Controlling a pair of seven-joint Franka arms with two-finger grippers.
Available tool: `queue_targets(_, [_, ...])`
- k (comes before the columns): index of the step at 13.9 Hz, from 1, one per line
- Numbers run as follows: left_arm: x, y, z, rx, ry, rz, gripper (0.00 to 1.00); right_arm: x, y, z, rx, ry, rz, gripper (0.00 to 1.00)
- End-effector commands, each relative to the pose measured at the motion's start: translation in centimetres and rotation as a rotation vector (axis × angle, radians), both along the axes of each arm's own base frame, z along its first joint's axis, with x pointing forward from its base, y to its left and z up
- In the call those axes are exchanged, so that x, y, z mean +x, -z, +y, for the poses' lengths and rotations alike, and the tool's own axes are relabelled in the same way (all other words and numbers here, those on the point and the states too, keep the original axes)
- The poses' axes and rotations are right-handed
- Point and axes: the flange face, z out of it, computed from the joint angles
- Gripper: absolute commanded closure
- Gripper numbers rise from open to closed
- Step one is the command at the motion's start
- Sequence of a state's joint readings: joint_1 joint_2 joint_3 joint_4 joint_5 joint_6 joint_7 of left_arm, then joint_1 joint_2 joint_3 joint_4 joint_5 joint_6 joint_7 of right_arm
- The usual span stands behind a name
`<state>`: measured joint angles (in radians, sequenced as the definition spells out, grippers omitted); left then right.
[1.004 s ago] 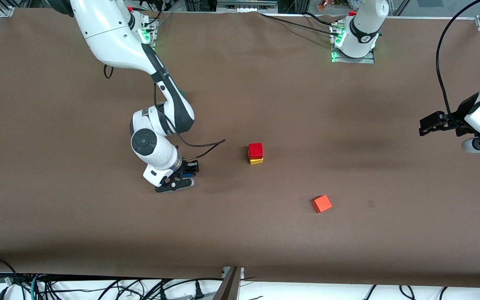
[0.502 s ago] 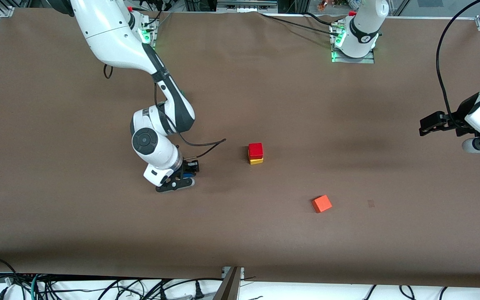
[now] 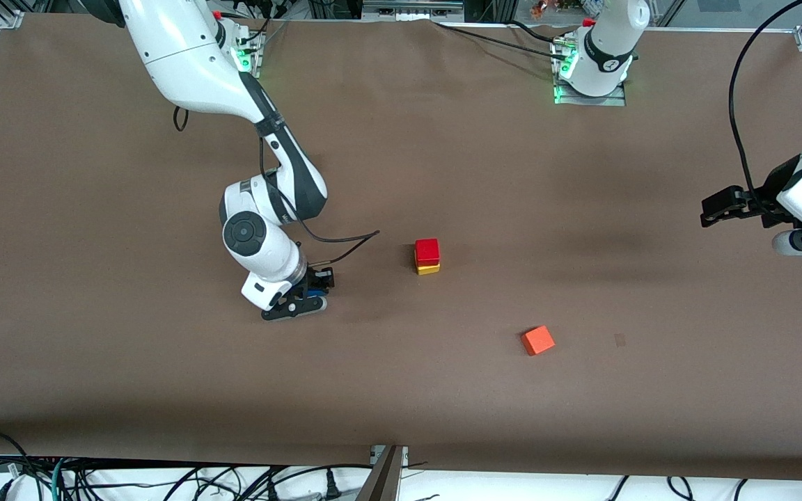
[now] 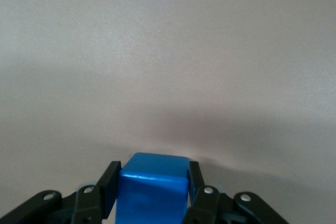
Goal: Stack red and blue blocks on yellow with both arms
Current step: 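Lift and carry the blue cube with the right gripper over the red cube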
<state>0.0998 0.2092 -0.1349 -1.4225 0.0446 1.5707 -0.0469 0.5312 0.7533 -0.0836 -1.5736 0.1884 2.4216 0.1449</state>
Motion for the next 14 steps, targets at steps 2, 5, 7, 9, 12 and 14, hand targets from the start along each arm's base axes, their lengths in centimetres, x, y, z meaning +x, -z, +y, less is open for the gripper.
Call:
queue_targets(2, [0.5,-0.4,0.2,0.004,0.017,-0.004,0.0,-1.0,-1.3,3.2,0.013,0.063,0.013,0.45])
queue_targets(5, [0.5,-0.4,0.2,0.003,0.017,-0.006,0.0,-1.4,-3.7,6.0,0.019,0.096,0.046,0.45])
queue_targets(7, [0.5,-0.4,0.2,0.003,0.017,-0.004,0.0,-1.8,-6.4,7.6,0.02,0.106,0.07,0.45])
queue_targets(9, [0.5,-0.4,0.2,0.003,0.017,-0.004,0.0,-2.4,-9.6,8.5,0.021,0.111,0.097,0.45])
queue_targets(12, [0.5,-0.4,0.3,0.004,0.017,-0.004,0.0,-4.0,-15.0,12.3,0.023,0.123,0.127,0.45])
queue_targets(14, [0.5,-0.4,0.2,0.004,0.018,-0.004,0.0,-4.7,-17.9,15.0,0.059,0.154,0.101,0.45])
